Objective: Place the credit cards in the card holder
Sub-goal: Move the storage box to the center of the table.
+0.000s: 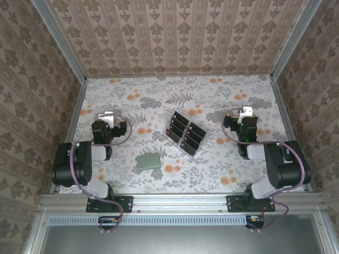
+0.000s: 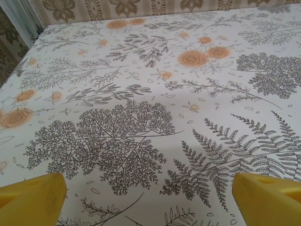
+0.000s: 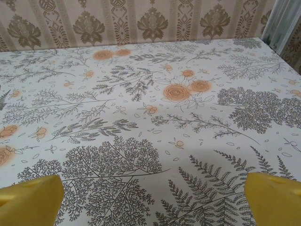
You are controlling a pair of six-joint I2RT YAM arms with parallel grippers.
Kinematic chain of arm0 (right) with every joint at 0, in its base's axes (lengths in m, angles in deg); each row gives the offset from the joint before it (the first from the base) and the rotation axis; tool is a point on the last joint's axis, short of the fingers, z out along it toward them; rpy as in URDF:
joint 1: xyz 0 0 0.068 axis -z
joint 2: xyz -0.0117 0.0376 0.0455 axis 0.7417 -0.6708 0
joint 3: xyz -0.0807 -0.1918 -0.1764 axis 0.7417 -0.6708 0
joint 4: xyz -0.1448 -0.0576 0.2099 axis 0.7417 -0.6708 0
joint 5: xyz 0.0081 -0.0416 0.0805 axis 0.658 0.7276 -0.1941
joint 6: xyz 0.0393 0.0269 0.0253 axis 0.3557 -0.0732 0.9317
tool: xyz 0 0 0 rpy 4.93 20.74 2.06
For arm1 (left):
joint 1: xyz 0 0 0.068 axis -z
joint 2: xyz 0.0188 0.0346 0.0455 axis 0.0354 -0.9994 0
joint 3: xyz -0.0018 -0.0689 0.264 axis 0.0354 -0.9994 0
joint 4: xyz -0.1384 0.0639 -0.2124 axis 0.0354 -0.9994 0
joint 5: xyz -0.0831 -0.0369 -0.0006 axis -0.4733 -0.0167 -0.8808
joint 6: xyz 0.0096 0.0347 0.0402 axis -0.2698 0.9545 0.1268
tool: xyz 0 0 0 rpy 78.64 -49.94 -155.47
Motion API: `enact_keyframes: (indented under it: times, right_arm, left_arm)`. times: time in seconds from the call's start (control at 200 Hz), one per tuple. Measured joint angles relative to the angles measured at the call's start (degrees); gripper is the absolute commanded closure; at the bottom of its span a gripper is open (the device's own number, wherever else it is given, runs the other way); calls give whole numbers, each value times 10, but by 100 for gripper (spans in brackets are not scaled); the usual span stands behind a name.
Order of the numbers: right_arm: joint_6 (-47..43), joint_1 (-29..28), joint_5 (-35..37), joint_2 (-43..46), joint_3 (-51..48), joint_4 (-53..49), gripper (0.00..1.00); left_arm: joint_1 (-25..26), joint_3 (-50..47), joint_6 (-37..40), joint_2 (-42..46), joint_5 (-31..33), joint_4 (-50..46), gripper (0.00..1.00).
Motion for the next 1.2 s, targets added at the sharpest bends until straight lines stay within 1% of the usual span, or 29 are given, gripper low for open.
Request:
enact_keyframes:
  times: [0.115, 0.225, 0.355, 0.44, 0.585, 0.665, 0.765, 0.835, 0.93, 0.995, 1.065, 1.2]
  right_arm:
    - [0, 0, -2, 0, 0, 0, 0]
    - [0, 0, -4, 0, 0, 0, 0]
    - [2, 0, -1, 12, -1, -16, 0]
    - [7, 0, 12, 64, -2, -66, 0]
    - [38, 3, 35, 168, 25, -167, 0]
    - [78, 5, 43, 204, 60, -235, 0]
    - [158, 7, 53, 235, 104, -328, 0]
    - [196, 10, 36, 248, 129, -389, 0]
    - [221, 8, -31, 257, 152, -454, 2]
    - [228, -8, -72, 259, 166, -503, 5]
    - [227, -48, -97, 265, 175, -551, 7]
    - [227, -177, -118, 306, 175, -633, 10]
  left_arm:
    - [0, 0, 0, 0, 2, -1, 1]
    - [0, 0, 0, 0, 2, -1, 3]
    - [0, 0, 0, 4, 3, -3, 3]
    - [0, 0, 0, 32, 12, -21, 2]
    - [0, 11, -2, 116, 31, -85, 1]
    - [0, 22, -17, 159, 40, -121, 0]
    - [3, 43, -55, 211, 43, -188, 0]
    - [14, 74, -91, 237, 45, -254, 0]
    - [37, 125, -141, 257, 45, -346, 0]
    - [56, 154, -174, 266, 41, -405, 0]
    - [80, 167, -204, 274, 37, -455, 0]
    - [135, 165, -245, 285, 37, -534, 0]
